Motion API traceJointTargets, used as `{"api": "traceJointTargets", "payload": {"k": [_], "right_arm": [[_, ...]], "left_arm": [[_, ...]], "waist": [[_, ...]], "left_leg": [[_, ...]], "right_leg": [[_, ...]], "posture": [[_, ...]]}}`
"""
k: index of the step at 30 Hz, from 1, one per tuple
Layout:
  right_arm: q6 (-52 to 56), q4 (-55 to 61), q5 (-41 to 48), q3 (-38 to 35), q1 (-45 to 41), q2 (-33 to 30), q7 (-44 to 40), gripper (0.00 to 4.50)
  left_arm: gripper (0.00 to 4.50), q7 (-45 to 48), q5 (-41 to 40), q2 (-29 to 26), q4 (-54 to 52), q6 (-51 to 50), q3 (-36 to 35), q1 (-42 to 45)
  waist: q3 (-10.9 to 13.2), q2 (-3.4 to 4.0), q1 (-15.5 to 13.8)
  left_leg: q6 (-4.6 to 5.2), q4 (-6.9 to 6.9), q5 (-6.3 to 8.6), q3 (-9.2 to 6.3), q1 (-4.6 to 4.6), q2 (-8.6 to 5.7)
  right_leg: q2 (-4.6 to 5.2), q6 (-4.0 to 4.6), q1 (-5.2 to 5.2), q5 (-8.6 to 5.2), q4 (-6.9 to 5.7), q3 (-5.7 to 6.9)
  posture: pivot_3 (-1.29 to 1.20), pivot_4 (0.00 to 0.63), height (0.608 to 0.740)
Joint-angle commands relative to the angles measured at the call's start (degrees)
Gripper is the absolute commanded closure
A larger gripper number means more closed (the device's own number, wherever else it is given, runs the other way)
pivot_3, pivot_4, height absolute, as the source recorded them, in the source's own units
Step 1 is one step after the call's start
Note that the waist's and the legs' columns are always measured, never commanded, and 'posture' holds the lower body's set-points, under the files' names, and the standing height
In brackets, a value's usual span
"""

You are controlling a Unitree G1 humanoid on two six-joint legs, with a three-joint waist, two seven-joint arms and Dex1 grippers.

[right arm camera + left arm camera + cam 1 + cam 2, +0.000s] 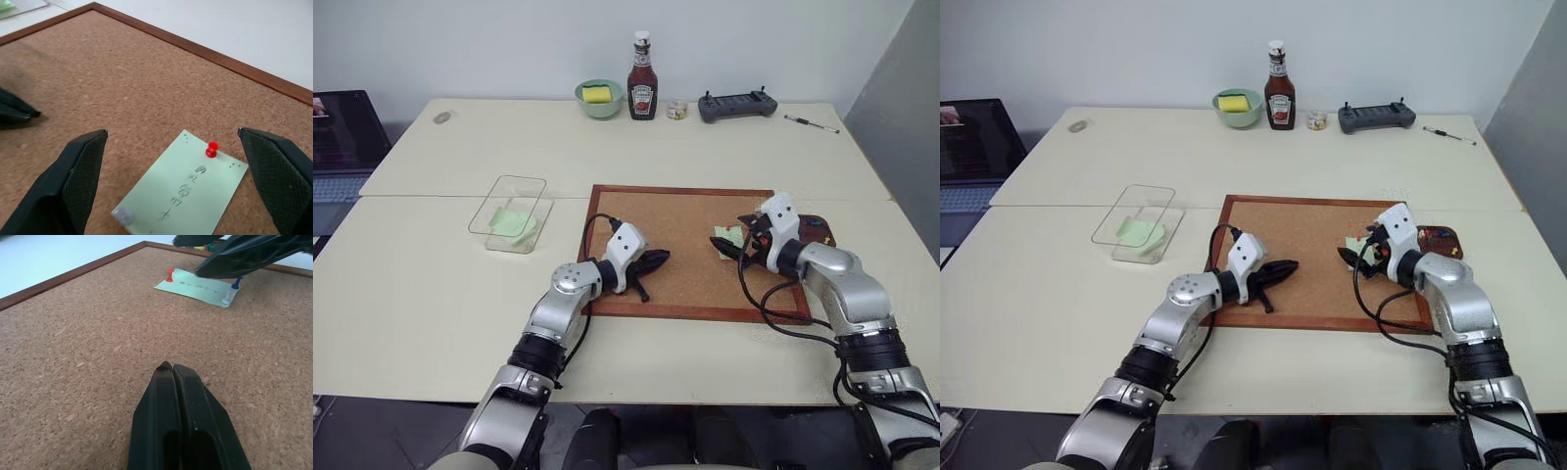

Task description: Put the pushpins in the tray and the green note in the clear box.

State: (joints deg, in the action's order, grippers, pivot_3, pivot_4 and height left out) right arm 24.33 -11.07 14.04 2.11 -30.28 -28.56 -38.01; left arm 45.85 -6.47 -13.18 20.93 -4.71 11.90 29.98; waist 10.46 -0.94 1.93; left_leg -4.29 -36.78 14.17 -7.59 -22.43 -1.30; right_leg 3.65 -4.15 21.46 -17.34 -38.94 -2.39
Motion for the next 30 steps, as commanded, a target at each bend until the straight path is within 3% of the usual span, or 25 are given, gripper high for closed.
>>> {"api": "traceJointTargets", "payload": {"k": [1, 3, 7, 25, 30], "right_arm": [[-3.6, -3.6, -1.3, -0.1, -3.0, 0.5, -1.3, 0.00], [-4.5, -5.8, -1.8, -0.1, -4.0, 0.9, -1.4, 0.00], [-5.9, -9.1, -2.9, -0.2, -5.2, 1.2, -1.4, 0.60], [-10.8, -12.8, -7.5, 0.2, -6.5, 1.6, -1.6, 4.45], [-10.4, -11.3, -7.1, -0.7, -6.8, 1.6, -1.8, 4.45]], "left_arm": [[4.43, 0.6, 0.1, 0.3, -1.6, -1.0, 0.8, -1.5], [4.43, 0.7, 0.1, 0.2, -2.1, -1.1, 0.9, -1.8], [4.50, 0.4, -0.2, 0.4, -2.8, -1.3, 0.6, -2.0], [4.50, 0.6, 0.0, 0.1, -3.5, -1.5, 0.7, -2.3], [4.50, 0.6, 0.2, 0.0, -3.2, -1.4, 0.8, -2.3]], "waist": [[0.0, 0.00, 0.0], [0.0, 0.00, 0.0], [0.0, 0.01, 0.1], [0.0, 0.01, 0.1], [0.0, 0.01, 0.1]], "left_leg": [[0.00, 0.00, 0.00, 0.00, 0.01, 0.00], [0.00, 0.00, 0.00, 0.00, 0.01, 0.00], [0.00, 0.00, 0.00, 0.00, 0.01, 0.01], [0.00, 0.00, 0.00, 0.01, 0.01, 0.01], [0.00, 0.00, 0.00, 0.00, 0.01, 0.01]], "right_leg": [[0.00, 0.00, 0.00, 0.00, 0.00, 0.00], [0.00, 0.00, 0.00, 0.00, 0.00, 0.00], [0.00, 0.00, 0.00, 0.00, 0.00, 0.00], [0.00, 0.00, 0.01, 0.00, -0.01, -0.01], [0.00, 0.00, 0.02, 0.00, -0.01, 0.00]], "posture": [[0.00, 0.150, 0.740], [0.00, 0.150, 0.740], [0.00, 0.150, 0.740], [0.00, 0.150, 0.740], [0.00, 0.150, 0.740]]}}
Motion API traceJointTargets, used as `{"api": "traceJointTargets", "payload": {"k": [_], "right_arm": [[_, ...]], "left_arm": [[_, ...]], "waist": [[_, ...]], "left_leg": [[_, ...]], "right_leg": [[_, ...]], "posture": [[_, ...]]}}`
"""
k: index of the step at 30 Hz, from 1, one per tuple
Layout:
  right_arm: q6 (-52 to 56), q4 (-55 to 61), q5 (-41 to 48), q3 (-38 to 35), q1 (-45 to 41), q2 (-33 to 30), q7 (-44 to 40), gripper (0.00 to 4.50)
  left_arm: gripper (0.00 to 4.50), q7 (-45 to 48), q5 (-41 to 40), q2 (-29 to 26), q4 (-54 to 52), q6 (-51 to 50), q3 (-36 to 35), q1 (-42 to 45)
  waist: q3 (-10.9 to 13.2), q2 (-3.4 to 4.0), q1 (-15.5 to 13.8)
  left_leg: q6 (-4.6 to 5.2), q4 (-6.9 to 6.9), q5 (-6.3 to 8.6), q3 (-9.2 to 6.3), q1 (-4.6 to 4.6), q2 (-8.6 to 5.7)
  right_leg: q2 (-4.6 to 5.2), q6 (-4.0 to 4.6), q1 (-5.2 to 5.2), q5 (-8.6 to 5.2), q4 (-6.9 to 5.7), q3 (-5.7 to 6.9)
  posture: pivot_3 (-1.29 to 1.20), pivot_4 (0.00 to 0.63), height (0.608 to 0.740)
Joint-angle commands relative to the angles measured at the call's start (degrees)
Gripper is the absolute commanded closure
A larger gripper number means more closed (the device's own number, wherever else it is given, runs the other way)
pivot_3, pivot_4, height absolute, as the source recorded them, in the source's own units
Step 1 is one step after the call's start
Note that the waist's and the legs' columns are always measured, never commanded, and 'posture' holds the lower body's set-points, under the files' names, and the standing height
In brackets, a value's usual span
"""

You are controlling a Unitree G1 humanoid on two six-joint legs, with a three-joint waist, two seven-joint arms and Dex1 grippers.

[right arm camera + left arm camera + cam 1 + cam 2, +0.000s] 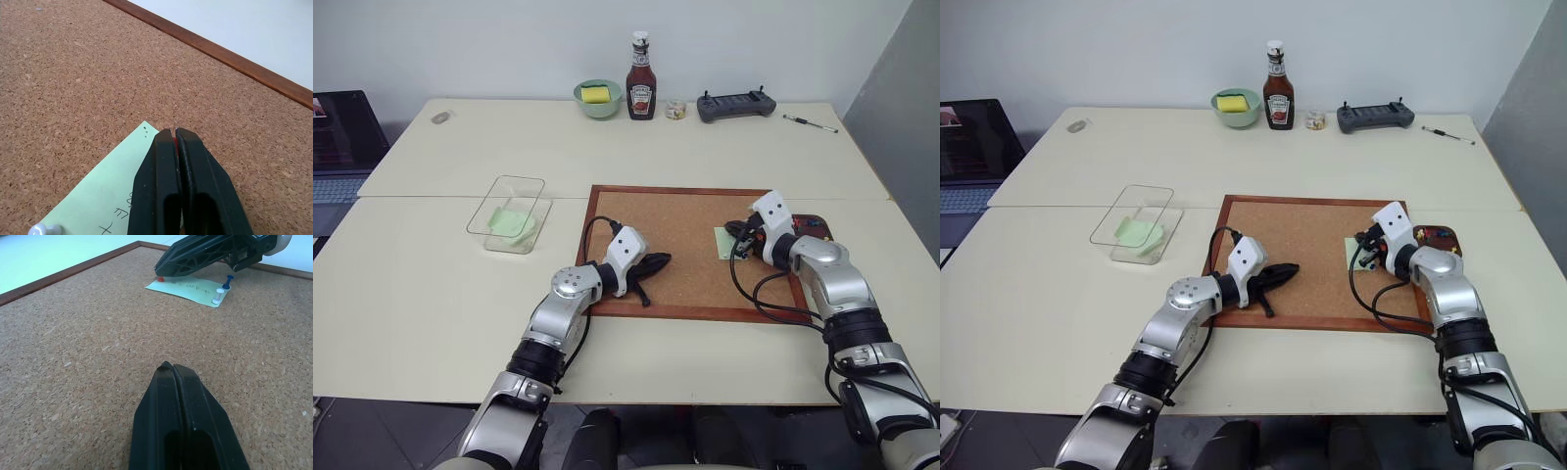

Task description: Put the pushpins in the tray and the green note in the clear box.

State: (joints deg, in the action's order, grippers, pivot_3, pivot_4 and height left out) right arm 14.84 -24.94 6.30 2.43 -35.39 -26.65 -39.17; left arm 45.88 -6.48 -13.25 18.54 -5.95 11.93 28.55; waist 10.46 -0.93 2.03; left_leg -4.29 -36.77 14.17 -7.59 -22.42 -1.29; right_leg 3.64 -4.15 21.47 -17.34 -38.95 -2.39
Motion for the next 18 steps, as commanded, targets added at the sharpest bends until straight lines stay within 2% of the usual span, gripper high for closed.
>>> {"api": "traceJointTargets", "payload": {"k": [1, 10, 18], "right_arm": [[-0.8, 2.9, 0.7, -1.1, -1.6, -0.3, -0.6, 4.45], [3.2, 8.8, 4.4, -3.3, -0.8, 0.7, -0.6, 4.45], [7.2, 13.5, 6.0, -4.3, 0.5, -0.9, -0.8, 4.45]], "left_arm": [[4.50, 0.6, 0.3, 0.1, -0.8, -0.2, 0.8, -0.9], [4.50, 0.7, 1.1, -0.5, -0.6, -0.5, 1.4, -1.2], [4.50, 0.4, 1.5, -0.7, -0.5, -0.7, 1.3, -1.2]], "waist": [[0.0, 0.00, 0.0], [0.0, 0.02, 0.1], [0.0, 0.04, 0.1]], "left_leg": [[0.00, 0.00, 0.00, 0.00, 0.00, 0.00], [0.00, 0.00, 0.00, 0.00, 0.00, 0.01], [0.00, 0.00, 0.00, -0.02, 0.01, 0.00]], "right_leg": [[0.00, 0.00, 0.00, 0.00, 0.00, 0.00], [0.00, 0.00, 0.02, 0.00, -0.02, -0.01], [0.00, 0.00, -0.01, 0.00, -0.02, 0.00]], "posture": [[0.00, 0.150, 0.740], [0.00, 0.150, 0.740], [0.00, 0.150, 0.740]]}}
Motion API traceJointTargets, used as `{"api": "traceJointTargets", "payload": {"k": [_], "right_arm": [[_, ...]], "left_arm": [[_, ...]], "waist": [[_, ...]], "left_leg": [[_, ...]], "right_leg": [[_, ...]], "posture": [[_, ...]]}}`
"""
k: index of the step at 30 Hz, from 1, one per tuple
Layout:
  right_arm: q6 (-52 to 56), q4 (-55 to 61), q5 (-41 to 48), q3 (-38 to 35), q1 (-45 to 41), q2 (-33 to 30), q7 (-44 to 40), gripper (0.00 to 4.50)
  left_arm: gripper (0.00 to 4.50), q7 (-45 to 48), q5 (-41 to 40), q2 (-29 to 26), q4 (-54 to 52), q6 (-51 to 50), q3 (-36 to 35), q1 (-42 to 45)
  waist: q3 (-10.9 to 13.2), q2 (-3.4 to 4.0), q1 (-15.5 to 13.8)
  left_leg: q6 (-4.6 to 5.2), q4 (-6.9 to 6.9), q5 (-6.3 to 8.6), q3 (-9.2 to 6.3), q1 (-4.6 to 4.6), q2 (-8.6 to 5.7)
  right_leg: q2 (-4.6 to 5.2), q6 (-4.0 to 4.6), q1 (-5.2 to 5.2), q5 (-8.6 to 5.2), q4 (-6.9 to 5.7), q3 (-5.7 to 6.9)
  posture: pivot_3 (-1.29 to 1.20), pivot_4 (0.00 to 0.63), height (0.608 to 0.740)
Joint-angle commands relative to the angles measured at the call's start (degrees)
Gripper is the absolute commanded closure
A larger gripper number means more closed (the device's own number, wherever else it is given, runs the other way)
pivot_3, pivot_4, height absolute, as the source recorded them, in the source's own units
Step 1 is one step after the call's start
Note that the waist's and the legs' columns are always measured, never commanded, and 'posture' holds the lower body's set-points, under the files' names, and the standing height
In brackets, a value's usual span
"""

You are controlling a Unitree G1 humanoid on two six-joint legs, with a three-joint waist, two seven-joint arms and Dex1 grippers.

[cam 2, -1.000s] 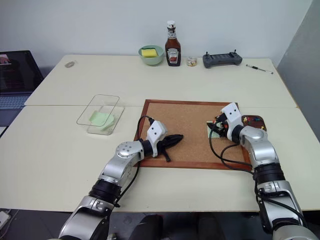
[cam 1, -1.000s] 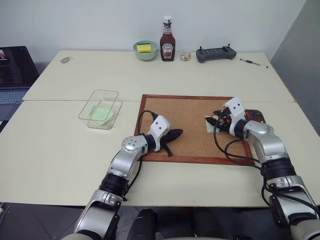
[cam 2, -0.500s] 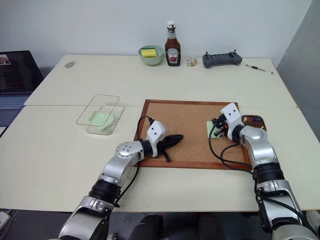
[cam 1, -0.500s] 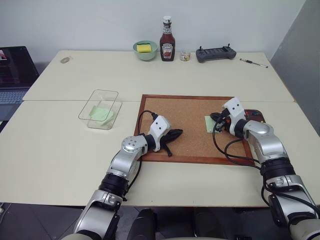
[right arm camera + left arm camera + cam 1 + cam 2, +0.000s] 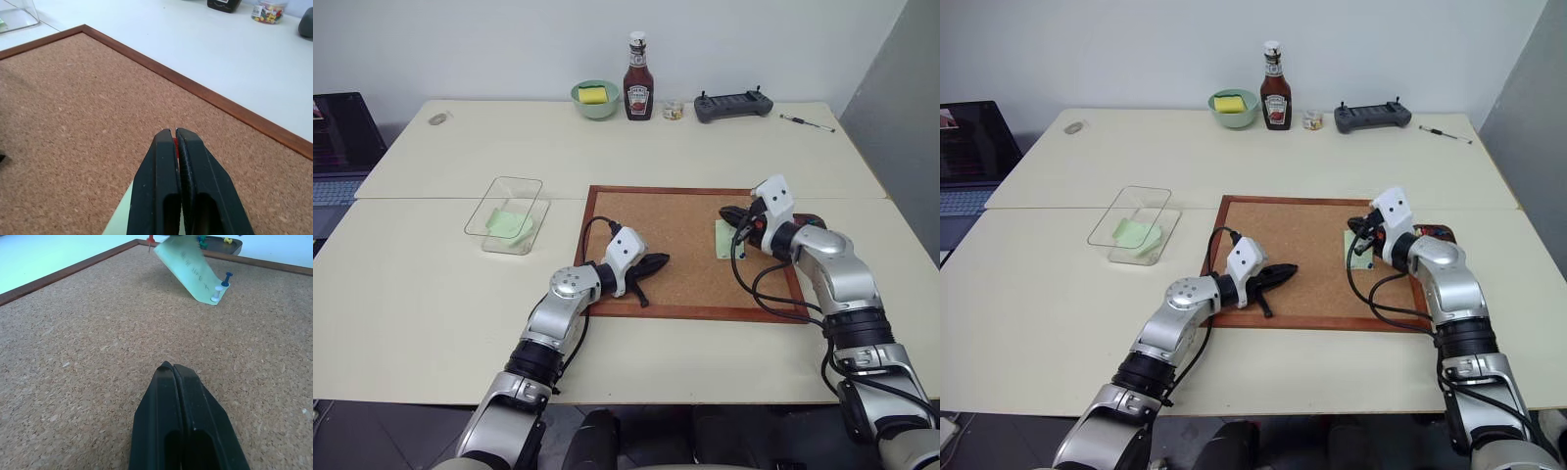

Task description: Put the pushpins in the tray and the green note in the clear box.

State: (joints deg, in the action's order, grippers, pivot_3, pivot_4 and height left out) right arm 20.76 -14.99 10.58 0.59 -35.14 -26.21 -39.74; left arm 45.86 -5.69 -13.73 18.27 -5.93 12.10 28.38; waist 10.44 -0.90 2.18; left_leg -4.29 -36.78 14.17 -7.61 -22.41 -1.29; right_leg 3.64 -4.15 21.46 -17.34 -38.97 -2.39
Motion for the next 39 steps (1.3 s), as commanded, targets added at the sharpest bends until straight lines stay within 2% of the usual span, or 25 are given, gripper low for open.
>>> {"api": "traceJointTargets", "payload": {"k": [1, 8, 14, 20, 28, 31, 34, 37, 39], "right_arm": [[1.7, 4.2, 2.0, -2.9, 0.4, -1.7, -0.1, 4.45], [3.6, 8.8, 3.0, -8.0, 3.9, -7.8, 0.5, 4.45], [-5.3, 5.6, -6.6, -7.6, 9.4, -14.6, 5.7, 4.45], [-11.6, 1.9, -13.4, -4.1, 10.6, -16.1, 8.6, 4.45], [-14.5, -3.8, -17.9, -1.5, 9.2, -17.0, 10.0, 4.45], [-14.7, -4.4, -17.9, -1.8, 9.0, -16.8, 10.0, 3.95], [-14.5, -4.2, -17.7, -2.2, 9.0, -16.6, 10.0, 3.18], [-14.4, -3.6, -17.7, -2.3, 9.3, -16.7, 9.8, 2.61], [-14.3, -3.1, -17.6, -2.4, 9.6, -16.9, 9.7, 2.38]], "left_arm": [[4.50, 0.5, 0.7, -0.2, -0.3, -0.7, 1.1, -1.1], [4.50, 0.4, 0.8, -0.1, 0.0, -0.7, 1.0, -1.0], [4.50, 0.8, 0.8, 0.1, 1.2, -0.1, 1.1, -0.4], [4.50, 1.1, 1.0, 0.5, 1.9, 0.1, 1.2, 0.2], [4.50, 1.2, 1.1, 0.4, 1.5, 0.1, 0.9, -0.1], [4.50, 1.1, 1.1, 0.2, 1.2, 0.1, 0.8, -0.4], [4.50, 1.0, 1.2, 0.1, 1.0, 0.0, 0.8, -0.6], [4.50, 1.0, 1.2, 0.2, 1.0, 0.0, 0.9, -0.6], [4.50, 1.1, 1.2, 0.3, 1.1, 0.1, 1.0, -0.6]], "waist": [[0.0, 0.00, 0.0], [0.0, 0.00, -0.2], [0.0, 0.04, -0.2], [-0.1, 0.11, 0.0], [-0.1, 0.11, -0.3], [-0.1, 0.12, -0.3], [-0.1, 0.12, -0.2], [-0.1, 0.12, -0.2], [-0.1, 0.12, -0.2]], "left_leg": [[0.00, 0.00, 0.00, 0.00, 0.00, 0.00], [0.00, 0.00, 0.00, 0.01, -0.01, 0.00], [0.01, 0.01, 0.00, 0.07, 0.00, -0.01], [0.01, 0.01, 0.00, 0.09, 0.04, 0.00], [0.00, 0.00, 0.00, 0.09, 0.02, -0.02], [0.00, 0.00, 0.00, 0.09, 0.03, -0.01], [0.00, 0.00, 0.00, 0.09, 0.03, -0.01], [0.00, 0.00, 0.00, 0.09, 0.03, -0.01], [0.00, 0.00, 0.00, 0.08, 0.03, -0.01]], "right_leg": [[0.00, 0.00, 0.00, 0.00, 0.00, 0.00], [0.00, 0.00, 0.00, 0.00, 0.01, 0.00], [0.01, 0.00, -0.01, 0.00, 0.02, -0.03], [0.01, -0.01, -0.02, 0.00, 0.01, -0.05], [0.03, -0.01, -0.05, 0.00, 0.03, -0.04], [0.03, 0.00, -0.05, 0.00, 0.03, -0.04], [0.03, 0.00, -0.06, 0.00, 0.03, -0.04], [0.03, 0.00, -0.06, 0.00, 0.03, -0.04], [0.03, 0.00, -0.06, 0.00, 0.03, -0.04]], "posture": [[0.00, 0.150, 0.740], [0.00, 0.150, 0.740], [0.00, 0.150, 0.740], [0.00, 0.150, 0.740], [0.00, 0.150, 0.740], [0.00, 0.150, 0.740], [0.00, 0.150, 0.740], [0.00, 0.150, 0.740], [0.00, 0.150, 0.740]]}}
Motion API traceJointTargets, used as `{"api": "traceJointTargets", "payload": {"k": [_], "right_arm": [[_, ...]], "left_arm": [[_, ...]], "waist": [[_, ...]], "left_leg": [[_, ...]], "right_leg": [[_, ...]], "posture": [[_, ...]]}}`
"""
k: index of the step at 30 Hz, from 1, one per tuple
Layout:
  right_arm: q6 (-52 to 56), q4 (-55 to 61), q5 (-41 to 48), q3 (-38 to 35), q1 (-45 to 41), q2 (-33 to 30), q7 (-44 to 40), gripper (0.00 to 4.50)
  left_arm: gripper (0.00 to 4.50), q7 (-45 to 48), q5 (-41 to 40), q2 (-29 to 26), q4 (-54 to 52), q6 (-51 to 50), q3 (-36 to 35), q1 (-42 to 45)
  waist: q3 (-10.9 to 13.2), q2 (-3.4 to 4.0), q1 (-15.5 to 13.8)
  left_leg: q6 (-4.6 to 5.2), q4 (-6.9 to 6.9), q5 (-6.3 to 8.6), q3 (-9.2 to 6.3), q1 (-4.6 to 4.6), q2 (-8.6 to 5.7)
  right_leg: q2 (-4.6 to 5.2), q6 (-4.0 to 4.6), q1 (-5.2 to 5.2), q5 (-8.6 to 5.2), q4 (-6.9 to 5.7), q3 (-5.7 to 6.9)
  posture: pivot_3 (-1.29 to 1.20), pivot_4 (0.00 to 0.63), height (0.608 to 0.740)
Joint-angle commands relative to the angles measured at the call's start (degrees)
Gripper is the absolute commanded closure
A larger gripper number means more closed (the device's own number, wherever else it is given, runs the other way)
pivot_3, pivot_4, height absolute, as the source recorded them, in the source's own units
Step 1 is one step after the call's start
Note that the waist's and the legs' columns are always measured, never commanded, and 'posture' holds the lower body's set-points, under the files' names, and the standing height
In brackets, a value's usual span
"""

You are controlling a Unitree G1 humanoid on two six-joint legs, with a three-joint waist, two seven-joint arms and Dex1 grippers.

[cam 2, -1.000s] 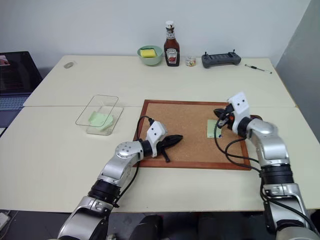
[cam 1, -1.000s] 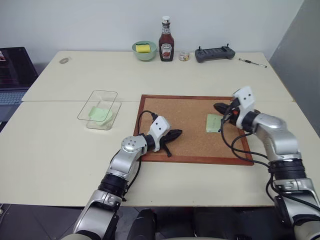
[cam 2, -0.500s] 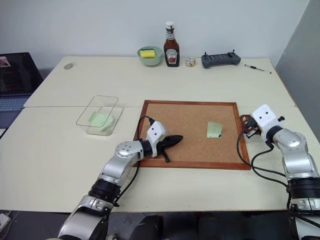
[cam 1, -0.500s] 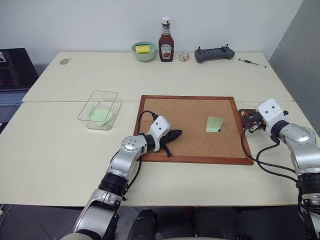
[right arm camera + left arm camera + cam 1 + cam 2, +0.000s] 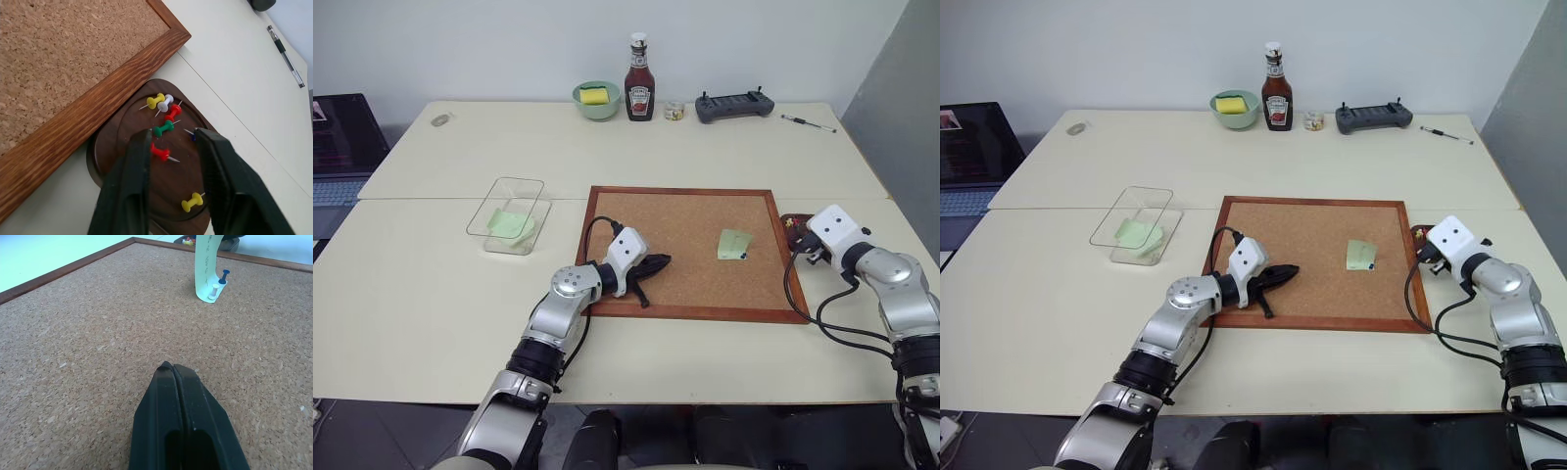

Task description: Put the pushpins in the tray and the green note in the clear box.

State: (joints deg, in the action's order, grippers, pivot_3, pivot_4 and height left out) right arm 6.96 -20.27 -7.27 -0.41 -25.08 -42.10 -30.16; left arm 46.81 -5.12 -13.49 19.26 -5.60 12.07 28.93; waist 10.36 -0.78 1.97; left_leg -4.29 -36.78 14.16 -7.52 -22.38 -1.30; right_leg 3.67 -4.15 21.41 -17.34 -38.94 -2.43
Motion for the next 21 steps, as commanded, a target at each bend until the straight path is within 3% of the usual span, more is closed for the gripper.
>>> {"api": "traceJointTargets", "payload": {"k": [1, 5, 13, 21], "right_arm": [[-0.4, 2.6, 0.3, -1.6, -0.2, -1.1, 0.1, 2.10], [1.6, 6.2, 3.0, -4.1, 0.8, -1.3, -1.0, 2.10], [16.5, 21.9, 16.9, -8.3, 10.4, -1.0, -12.3, 2.10], [26.4, 32.0, 25.4, -6.6, 12.5, 1.5, -15.0, 2.10]], "left_arm": [[4.50, 0.1, 0.6, 0.1, 0.2, -0.3, 1.0, -1.0], [4.50, 0.3, 0.7, 0.0, 0.2, -0.2, 1.1, -0.9], [4.50, 0.7, 0.5, -0.3, 0.5, -0.2, 1.0, -0.8], [4.50, 0.8, 0.6, -0.5, 0.6, -0.3, 0.9, -0.7]], "waist": [[0.0, 0.00, 0.0], [0.0, 0.00, 0.0], [0.0, 0.01, 0.0], [0.0, 0.02, 0.1]], "left_leg": [[0.00, 0.00, 0.00, 0.01, 0.00, 0.00], [0.00, 0.00, 0.00, 0.00, 0.00, 0.00], [0.00, 0.00, 0.00, -0.01, -0.01, 0.00], [0.01, 0.00, 0.01, -0.05, 0.00, 0.02]], "right_leg": [[0.00, 0.00, 0.00, 0.00, 0.00, 0.00], [0.00, 0.00, 0.00, 0.00, 0.00, 0.00], [0.00, 0.00, -0.03, 0.00, 0.02, 0.00], [-0.02, -0.01, -0.03, 0.00, 0.01, 0.02]], "posture": [[0.00, 0.150, 0.740], [0.00, 0.150, 0.740], [0.00, 0.150, 0.740], [0.00, 0.150, 0.740]]}}
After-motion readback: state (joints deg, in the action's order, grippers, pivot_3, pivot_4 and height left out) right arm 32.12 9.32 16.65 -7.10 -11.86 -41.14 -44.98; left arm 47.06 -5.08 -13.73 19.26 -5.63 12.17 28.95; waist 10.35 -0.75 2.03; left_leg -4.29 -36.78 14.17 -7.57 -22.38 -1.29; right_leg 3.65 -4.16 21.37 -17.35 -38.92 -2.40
